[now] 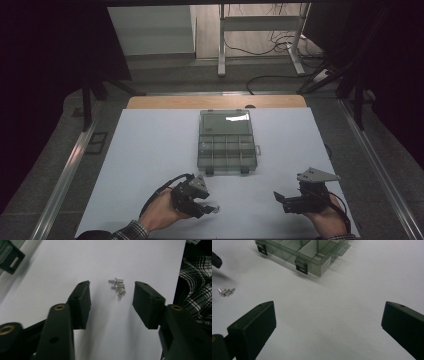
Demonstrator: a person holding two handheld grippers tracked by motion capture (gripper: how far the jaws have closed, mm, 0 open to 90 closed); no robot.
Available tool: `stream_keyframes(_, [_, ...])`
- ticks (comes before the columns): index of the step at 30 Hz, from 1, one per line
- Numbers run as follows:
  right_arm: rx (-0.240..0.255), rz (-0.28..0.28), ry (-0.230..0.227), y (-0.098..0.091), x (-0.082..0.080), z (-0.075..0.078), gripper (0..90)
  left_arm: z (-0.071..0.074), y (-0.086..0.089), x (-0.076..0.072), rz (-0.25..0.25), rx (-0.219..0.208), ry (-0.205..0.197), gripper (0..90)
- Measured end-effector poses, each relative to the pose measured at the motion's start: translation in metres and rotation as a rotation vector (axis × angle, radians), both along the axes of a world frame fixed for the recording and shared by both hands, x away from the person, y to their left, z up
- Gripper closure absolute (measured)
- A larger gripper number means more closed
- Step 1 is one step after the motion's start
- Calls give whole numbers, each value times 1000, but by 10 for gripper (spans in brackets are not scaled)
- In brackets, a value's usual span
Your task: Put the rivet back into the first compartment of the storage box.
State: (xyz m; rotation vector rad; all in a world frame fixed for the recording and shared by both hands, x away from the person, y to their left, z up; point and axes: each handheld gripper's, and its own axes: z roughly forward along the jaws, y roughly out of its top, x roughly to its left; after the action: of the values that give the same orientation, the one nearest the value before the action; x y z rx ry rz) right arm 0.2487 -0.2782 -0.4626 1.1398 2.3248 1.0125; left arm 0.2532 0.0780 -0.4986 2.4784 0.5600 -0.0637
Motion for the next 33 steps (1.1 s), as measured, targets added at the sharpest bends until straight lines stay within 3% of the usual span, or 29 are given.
stream_keyframes(6, [-2,1,0,0,0,0,0,-5,-8,1,-23,-4,14,599])
stream_keyframes(9, [-3,1,0,0,0,0,0,-7,-12,1,-49,22,17,638])
stream_keyframes(23, [-11,5,1,0,-1,0,2,-17,-19,1,-79,66,23,764])
stream_keyframes(33, [-13,3,0,-1,-1,0,3,-17,-22,-1,-98,80,-17,851])
